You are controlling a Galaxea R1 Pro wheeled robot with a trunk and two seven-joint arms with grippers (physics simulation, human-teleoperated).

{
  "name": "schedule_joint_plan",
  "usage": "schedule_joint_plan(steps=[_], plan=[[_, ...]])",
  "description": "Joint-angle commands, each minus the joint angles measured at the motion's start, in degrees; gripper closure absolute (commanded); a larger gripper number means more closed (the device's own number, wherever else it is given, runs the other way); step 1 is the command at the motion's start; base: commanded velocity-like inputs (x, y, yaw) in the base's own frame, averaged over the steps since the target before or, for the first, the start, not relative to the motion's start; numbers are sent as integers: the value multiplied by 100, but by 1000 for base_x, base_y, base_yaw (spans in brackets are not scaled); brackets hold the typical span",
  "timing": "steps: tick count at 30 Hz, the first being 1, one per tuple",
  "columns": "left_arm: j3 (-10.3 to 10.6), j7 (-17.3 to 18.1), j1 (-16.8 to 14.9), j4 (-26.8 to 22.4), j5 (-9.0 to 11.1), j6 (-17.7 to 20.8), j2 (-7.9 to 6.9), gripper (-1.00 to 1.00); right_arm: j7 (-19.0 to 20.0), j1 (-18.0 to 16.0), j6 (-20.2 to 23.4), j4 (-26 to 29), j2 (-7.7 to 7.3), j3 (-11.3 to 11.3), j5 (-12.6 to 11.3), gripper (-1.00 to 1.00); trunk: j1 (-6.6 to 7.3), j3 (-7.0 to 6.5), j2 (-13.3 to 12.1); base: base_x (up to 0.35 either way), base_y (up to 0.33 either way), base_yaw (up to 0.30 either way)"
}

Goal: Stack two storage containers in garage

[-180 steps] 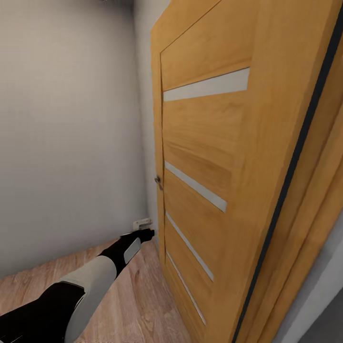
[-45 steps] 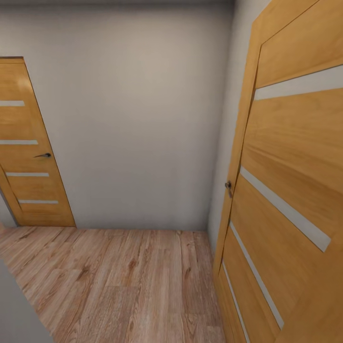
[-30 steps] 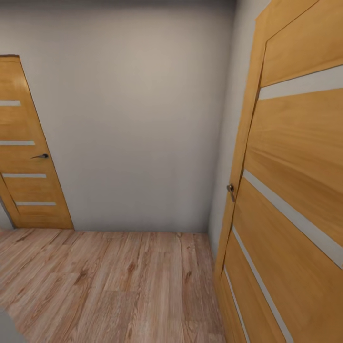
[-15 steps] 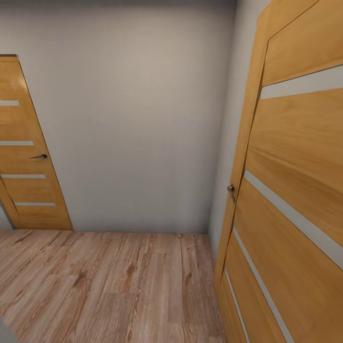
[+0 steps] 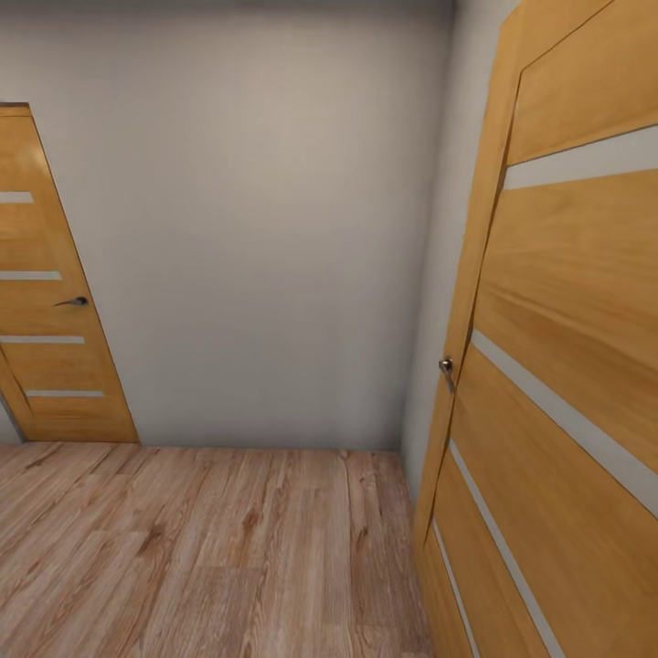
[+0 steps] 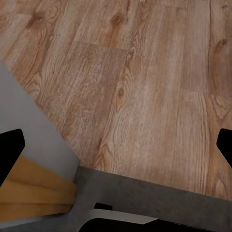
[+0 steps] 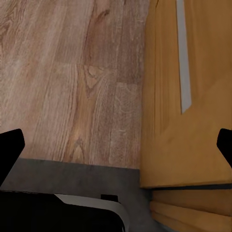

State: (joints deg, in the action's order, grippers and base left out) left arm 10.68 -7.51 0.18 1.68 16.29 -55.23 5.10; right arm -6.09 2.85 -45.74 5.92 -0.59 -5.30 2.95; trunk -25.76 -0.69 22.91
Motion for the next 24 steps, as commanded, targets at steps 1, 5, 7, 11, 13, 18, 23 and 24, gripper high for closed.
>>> schedule_joint_plan(steps=[1, 5, 7, 11, 13, 18, 23, 24], plan=[[50, -38, 0, 8, 15, -13, -2, -100, -60, 5, 3, 9, -2, -41, 30, -100, -2, -2, 1, 86, 68, 0], [48, -39, 0, 8, 15, -7, -12, -100, -59, 5, 3, 7, -2, -41, 31, -100, -2, -2, 1, 138, 94, 0], [48, -39, 0, 8, 15, -6, -9, -100, -59, 5, 3, 7, -2, -41, 31, -100, -2, -2, 1, 54, 35, 0], [53, -40, 0, 8, 15, -5, -2, -100, -59, 5, 3, 6, -2, -41, 31, -100, -2, -2, 1, 17, 11, 0], [55, -40, 0, 8, 15, -5, -1, -100, -59, 5, 3, 6, -2, -41, 31, -100, -2, -2, 1, 4, 3, 0], [57, -45, 0, 8, 9, -4, 7, -100, -81, 5, 10, 8, -2, -41, 31, -100, -2, -2, 1, 1, 0, 0], [57, -42, 0, 8, 8, -5, 9, -100, -63, 5, 4, 7, -2, -41, 31, -100, -2, -2, 1, 0, 0, 0], [57, -41, 0, 8, 7, -3, 9, -100, -62, 5, 4, 8, -2, -41, 31, -100, -2, -2, 1, 0, 0, 0]])
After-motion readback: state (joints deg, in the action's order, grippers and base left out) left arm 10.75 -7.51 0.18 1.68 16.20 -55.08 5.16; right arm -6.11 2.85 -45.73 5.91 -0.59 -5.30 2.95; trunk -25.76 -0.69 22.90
